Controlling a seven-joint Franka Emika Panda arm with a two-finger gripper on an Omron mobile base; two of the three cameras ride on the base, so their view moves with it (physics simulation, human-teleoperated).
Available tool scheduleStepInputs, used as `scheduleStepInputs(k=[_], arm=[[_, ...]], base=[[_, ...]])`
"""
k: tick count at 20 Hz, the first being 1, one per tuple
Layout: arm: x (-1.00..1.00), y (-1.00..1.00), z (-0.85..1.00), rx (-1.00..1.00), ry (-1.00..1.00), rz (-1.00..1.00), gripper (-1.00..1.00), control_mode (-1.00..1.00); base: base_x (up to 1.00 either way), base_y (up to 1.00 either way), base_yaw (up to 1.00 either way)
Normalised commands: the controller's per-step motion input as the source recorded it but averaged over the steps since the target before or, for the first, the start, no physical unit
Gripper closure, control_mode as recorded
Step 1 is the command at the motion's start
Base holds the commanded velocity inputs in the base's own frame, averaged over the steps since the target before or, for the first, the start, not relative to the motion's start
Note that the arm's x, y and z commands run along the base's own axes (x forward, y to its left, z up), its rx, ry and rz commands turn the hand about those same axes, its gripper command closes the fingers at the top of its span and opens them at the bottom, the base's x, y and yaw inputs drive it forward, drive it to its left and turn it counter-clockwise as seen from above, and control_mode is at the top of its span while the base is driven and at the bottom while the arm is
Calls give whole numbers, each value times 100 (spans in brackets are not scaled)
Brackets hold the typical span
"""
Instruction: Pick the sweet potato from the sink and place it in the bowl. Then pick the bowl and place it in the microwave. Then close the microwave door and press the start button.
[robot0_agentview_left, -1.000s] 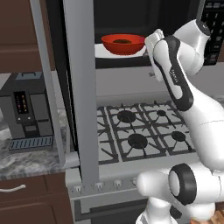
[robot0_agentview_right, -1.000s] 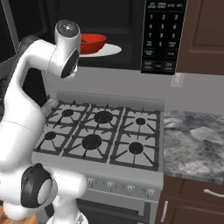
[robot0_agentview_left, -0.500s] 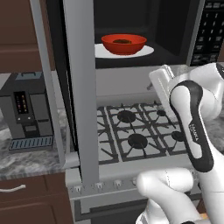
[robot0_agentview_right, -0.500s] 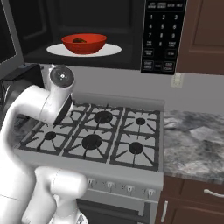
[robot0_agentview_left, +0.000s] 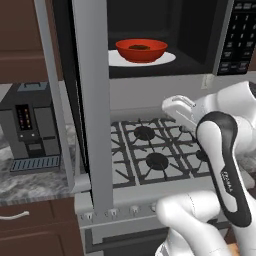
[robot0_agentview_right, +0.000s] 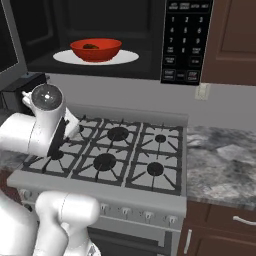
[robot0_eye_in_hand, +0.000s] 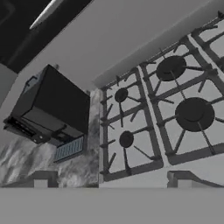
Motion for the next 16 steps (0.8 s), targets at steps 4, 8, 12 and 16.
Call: scheduleStepInputs(k=[4,8,12,16], arm=[[-38,-7,20,-69,-53,60,-100,-100],[-42,-11,12,-70,-55,59,-100,-100],[-48,-15,0,-76,-59,55,-100,-100],[-67,31,-44,-82,-48,31,-100,-100]], base=[[0,0,0],[0,0,0],[0,0,0],[0,0,0]])
